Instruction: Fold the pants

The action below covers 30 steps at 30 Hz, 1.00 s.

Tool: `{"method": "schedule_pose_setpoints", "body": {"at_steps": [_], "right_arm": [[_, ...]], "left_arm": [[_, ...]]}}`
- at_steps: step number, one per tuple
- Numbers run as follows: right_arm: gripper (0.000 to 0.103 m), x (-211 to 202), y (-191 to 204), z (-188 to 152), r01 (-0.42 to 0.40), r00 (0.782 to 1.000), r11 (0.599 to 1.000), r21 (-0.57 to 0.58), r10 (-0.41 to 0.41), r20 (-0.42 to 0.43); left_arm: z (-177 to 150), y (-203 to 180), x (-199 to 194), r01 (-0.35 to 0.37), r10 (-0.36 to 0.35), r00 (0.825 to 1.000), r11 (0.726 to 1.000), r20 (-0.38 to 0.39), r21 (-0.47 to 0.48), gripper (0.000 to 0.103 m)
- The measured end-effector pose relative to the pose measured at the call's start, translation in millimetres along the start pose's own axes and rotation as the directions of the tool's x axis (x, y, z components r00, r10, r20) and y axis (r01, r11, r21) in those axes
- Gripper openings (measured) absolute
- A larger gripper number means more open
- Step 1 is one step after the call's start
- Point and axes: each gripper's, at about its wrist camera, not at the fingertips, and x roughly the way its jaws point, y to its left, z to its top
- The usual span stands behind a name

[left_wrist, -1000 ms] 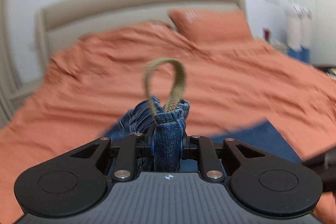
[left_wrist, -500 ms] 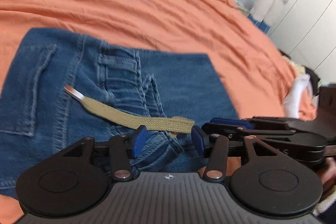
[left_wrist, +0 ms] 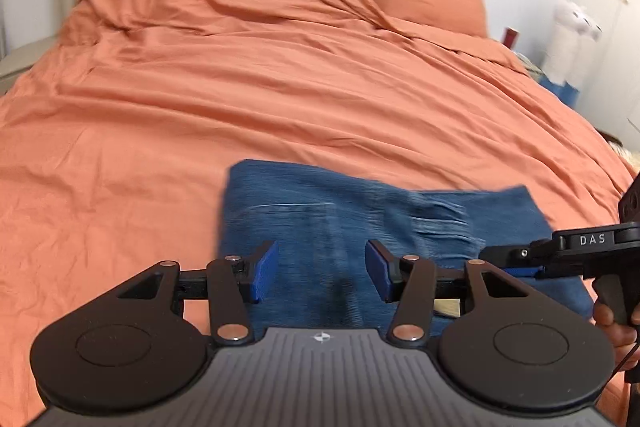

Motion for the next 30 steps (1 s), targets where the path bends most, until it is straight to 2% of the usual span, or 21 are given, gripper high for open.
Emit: {"method": "schedule_pose_setpoints", "body": {"at_steps": [6,7,8,9,10,13,15,18,21,24,27,30], "right_arm": [[0.04,31.5,-0.7,8.5,-0.008,1.0,0.997,0.073,0.009,-0.012],[0.037,33.7,2.5,8.9,-0.01,1.0,0.997,0.079,0.011,-0.011],[0.029,35.4,8.6,8.9,0.0,1.0,0.998,0.07,0.0,-0.01],[0.02,36.2,17.6,8.8,0.036,0.999,0.999,0.036,-0.036,-0.005],[0.017,36.3,28.4,9.1,0.077,0.997,0.997,-0.01,-0.077,0.002],[0.012,29.8,68.0,11.9,0.171,0.985,0.974,-0.149,-0.17,0.019],[0.01,21.8,97.5,16.6,0.205,0.979,0.948,-0.244,-0.203,0.033],[0.009,2.0,141.6,28.1,0.206,0.978,0.918,-0.339,-0.202,0.048],[0.009,-22.2,182.6,42.7,0.182,0.983,0.901,-0.393,-0.171,0.063],[0.009,-47.0,208.9,62.0,0.205,0.978,0.889,-0.409,-0.176,0.108],[0.009,-71.8,209.7,83.5,0.251,0.967,0.89,-0.381,-0.21,0.147],[0.009,-93.2,182.1,96.2,0.297,0.952,0.901,-0.315,-0.255,0.168]], "left_arm": [[-5.0,36.0,10.7,0.001,-0.003,1.0,0.994,-0.018,-0.105,0.059],[-6.9,39.1,10.0,0.002,-0.004,1.0,0.993,-0.022,-0.12,0.059],[-8.1,42.0,8.5,0.003,-0.006,1.0,0.992,-0.023,-0.129,0.058],[-9.0,43.3,5.7,0.004,-0.007,1.0,0.99,-0.02,-0.137,0.058],[-10.2,44.3,1.8,0.006,-0.008,1.0,0.989,-0.016,-0.145,0.058],[-13.8,46.8,-12.4,0.006,-0.006,1.0,0.986,0.001,-0.164,0.058],[-14.9,48.7,-21.8,-0.001,0.004,1.0,0.984,0.014,-0.176,0.058],[-13.6,53.7,-34.3,-0.011,0.018,0.999,0.98,0.034,-0.199,0.058],[-7.1,56.5,-45.1,-0.019,0.032,0.998,0.977,0.06,-0.212,0.058],[1.7,53.9,-48.1,-0.014,0.032,0.996,0.977,0.082,-0.215,0.058],[7.2,45.5,-40.5,0.015,0.004,0.996,0.979,0.09,-0.206,0.058],[7.7,33.3,-25.7,0.047,-0.031,0.996,0.981,0.086,-0.188,0.058]]}}
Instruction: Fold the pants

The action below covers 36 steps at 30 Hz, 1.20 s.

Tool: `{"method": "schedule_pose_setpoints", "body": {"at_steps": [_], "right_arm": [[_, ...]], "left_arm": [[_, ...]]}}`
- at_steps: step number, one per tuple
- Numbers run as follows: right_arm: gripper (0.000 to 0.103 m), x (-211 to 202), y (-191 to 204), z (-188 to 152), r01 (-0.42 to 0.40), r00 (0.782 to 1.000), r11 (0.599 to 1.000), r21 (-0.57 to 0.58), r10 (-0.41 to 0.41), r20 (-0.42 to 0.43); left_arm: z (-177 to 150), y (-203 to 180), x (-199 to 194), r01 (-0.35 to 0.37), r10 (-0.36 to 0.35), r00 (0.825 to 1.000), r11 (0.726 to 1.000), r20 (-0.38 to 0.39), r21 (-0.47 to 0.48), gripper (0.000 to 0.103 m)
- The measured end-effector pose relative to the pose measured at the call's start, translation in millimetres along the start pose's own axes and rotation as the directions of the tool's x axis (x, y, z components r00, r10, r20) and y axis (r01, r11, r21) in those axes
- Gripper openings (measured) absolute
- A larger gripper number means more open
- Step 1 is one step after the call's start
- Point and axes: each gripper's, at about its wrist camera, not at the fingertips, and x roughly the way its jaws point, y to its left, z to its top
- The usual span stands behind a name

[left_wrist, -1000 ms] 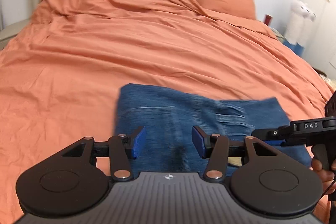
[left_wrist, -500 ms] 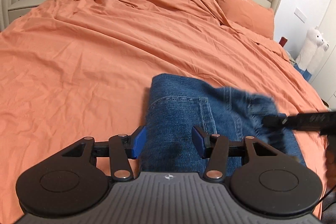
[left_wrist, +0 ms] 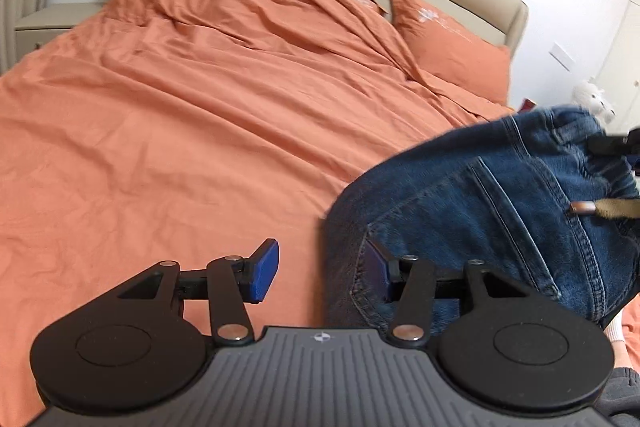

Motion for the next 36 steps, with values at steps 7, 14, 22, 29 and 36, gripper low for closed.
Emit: {"method": "schedule_pose_setpoints", "body": {"at_steps": [7,14,22,29,36], "right_arm": [[0.009,14.6,-107.6,-50.1,0.064,0.997,0.981,0.183,-0.056,-0.049],[0.009,55.6,-201.3,-106.9,0.063,0.995,0.933,0.355,-0.033,-0.09],[0.014,84.3,-241.5,-140.7,0.038,0.996,0.892,0.45,0.001,-0.085],[0.034,56.6,-213.4,-141.7,0.098,0.995,0.945,0.312,-0.091,-0.037],[0.035,-10.8,-165.6,-174.7,0.139,0.985,0.983,0.119,-0.15,0.087]], "left_arm": [[-12.2,-27.8,53.5,0.08,-0.077,0.996,0.995,-0.045,0.06,0.058],[-12.6,-44.0,114.6,0.08,-0.065,0.993,0.985,-0.099,0.155,0.058],[-14.7,-41.7,162.6,0.015,0.015,0.989,0.979,-0.148,0.201,0.066],[-14.2,-38.9,111.8,-0.003,0.025,0.992,0.983,-0.121,0.183,0.062],[-46.2,-61.5,20.8,0.015,0.013,0.996,0.945,-0.086,0.327,0.062]]}}
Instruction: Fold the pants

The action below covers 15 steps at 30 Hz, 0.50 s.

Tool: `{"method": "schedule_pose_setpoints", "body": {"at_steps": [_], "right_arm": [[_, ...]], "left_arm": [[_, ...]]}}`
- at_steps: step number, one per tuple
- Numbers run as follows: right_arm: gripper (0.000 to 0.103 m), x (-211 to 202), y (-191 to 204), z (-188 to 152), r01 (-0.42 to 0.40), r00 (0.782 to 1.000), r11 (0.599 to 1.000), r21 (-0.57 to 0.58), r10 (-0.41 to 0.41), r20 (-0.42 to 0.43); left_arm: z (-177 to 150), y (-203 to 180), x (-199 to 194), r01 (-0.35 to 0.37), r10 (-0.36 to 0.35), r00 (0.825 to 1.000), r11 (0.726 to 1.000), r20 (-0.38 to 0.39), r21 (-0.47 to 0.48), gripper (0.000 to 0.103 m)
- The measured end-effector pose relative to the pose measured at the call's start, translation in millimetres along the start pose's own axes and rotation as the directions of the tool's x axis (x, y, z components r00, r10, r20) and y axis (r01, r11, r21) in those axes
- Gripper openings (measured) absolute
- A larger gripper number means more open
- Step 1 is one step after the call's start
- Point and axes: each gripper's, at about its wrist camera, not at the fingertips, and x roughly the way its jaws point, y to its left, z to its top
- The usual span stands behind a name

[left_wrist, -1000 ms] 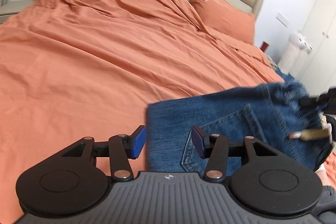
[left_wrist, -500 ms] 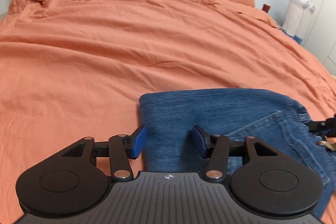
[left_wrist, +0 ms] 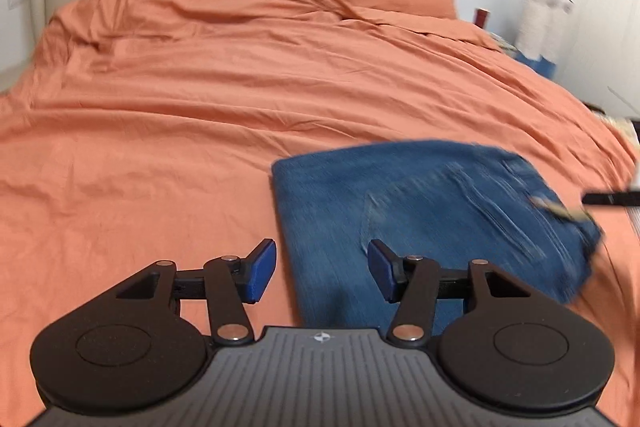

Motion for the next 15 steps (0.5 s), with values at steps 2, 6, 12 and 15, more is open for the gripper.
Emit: {"method": "schedule_pose_setpoints", "body": {"at_steps": [2,6,12,15], "right_arm": [[0.036,-16.8,12.5,-12.7,0.013,0.998,0.997,-0.073,-0.009,0.057],[0.034,-18.3,21.8,-30.3,-0.017,0.998,0.99,-0.137,0.026,0.06],[0.032,7.6,12.1,-39.1,0.021,1.0,0.988,-0.15,-0.021,0.003],[0.033,10.5,8.8,-39.2,0.009,1.0,0.99,-0.142,-0.009,-0.003]], "left_arm": [[-13.6,-11.4,-21.6,0.001,-0.001,1.0,0.999,0.003,0.038,0.062],[-42.3,-25.3,-41.9,0.005,-0.003,0.999,0.998,-0.032,0.065,0.063],[-90.4,-34.8,-29.3,-0.036,0.041,0.993,0.998,-0.111,0.046,0.062],[-100.1,-36.9,-18.3,-0.098,0.103,0.989,0.993,-0.104,0.06,0.045]]}}
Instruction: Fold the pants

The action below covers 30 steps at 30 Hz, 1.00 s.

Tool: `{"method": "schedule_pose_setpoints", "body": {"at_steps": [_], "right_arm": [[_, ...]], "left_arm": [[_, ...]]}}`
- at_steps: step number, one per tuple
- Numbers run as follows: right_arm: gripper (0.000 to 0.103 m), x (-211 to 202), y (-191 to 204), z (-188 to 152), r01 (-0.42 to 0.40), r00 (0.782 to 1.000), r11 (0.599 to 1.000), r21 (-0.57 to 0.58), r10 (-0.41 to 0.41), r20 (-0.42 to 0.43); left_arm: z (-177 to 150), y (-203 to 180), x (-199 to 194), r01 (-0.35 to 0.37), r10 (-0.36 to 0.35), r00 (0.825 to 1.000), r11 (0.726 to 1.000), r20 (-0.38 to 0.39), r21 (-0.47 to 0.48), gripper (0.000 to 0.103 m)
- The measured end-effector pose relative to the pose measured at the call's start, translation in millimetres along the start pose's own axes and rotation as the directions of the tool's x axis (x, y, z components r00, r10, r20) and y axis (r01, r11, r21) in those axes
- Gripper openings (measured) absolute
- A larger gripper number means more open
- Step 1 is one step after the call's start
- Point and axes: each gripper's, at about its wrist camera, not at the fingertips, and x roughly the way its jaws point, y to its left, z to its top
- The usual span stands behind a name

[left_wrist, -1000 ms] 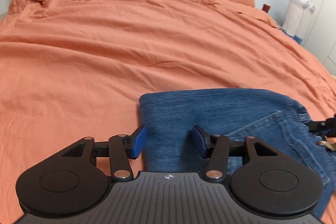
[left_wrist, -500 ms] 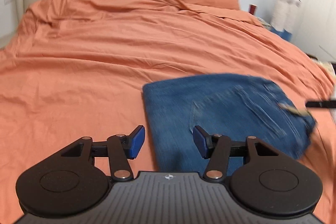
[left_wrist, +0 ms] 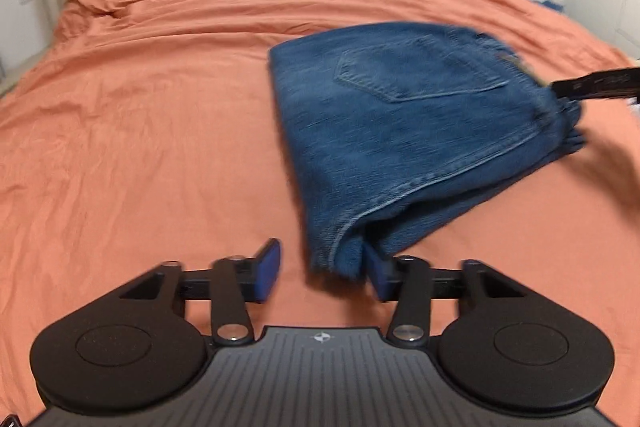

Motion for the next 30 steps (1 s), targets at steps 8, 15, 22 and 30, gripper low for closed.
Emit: {"method": "schedule_pose_setpoints", "body": {"at_steps": [8,15,22,30], "right_arm": [[0.033,1.1,-3.8,-2.4,0.001,1.0,1.0,0.018,-0.001,-0.022],[0.034,12.1,-12.4,-7.9,-0.021,0.994,0.999,0.027,0.024,-0.109],[0.035,18.7,-11.5,-11.4,-0.005,0.993,1.0,0.001,0.005,-0.119],[0.041,6.7,-1.9,-16.2,0.031,0.994,0.998,-0.047,-0.036,-0.107]], "left_arm": [[11.3,-25.7,-25.3,-0.082,0.061,0.995,0.943,0.074,0.323,0.018],[-16.7,-13.9,17.7,-0.05,0.069,0.996,0.953,-0.052,0.3,0.011],[-10.7,-3.0,13.9,-0.013,0.033,0.995,0.977,-0.091,0.211,0.012],[-9.5,-2.9,3.8,0.003,0.019,0.986,0.991,-0.164,0.136,0.02]]}}
